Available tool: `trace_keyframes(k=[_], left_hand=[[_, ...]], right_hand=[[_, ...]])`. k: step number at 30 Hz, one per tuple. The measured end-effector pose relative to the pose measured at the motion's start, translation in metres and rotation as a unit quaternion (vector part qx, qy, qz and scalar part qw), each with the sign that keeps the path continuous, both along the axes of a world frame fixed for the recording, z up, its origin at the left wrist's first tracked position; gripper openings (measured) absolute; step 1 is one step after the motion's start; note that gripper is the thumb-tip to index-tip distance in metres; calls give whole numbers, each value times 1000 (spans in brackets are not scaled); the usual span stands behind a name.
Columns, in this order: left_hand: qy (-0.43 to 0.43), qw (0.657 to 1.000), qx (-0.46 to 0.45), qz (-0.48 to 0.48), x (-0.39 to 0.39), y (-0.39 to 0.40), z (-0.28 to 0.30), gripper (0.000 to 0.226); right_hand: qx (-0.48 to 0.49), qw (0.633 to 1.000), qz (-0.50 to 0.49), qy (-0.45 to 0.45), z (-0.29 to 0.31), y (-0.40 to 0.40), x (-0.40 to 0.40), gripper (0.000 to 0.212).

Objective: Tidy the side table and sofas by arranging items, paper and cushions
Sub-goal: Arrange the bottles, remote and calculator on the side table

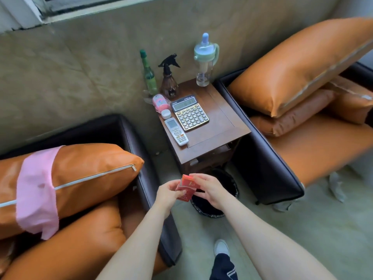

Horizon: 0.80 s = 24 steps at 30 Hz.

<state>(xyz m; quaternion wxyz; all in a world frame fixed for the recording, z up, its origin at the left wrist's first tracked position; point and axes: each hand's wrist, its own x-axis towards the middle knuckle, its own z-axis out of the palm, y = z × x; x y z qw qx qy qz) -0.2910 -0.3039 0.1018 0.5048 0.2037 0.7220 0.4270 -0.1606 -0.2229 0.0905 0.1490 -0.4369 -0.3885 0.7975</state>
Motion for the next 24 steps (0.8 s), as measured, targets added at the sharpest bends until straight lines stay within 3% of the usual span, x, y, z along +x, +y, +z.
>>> trace_keyframes(k=[3,6,12,15,17,20,24], left_hand=[[22,1000,-21,-1,19,28,-12,24],[71,995,-40,-57,38,54,-23,25],[152,980,-123,-26,50,75,-38,53],[160,973,-161,-49,43,69,-41,59],[175,966,-180,-64,37,64,-42,64],[219,949,-204,-95,30,56,-41,68],[316,902,-236,-174,23,47,-32,65]], right_hand=[[7,1000,24,-5,-5,30,22,16],[-6,999,1,-44,-10,59,39,14],[63,986,-34,-147,-28,97,63,5],[176,950,77,-248,-43,107,71,41],[202,916,171,-301,-50,108,72,62],[238,874,246,-346,-60,103,69,62],[300,813,296,-402,-55,93,59,58]])
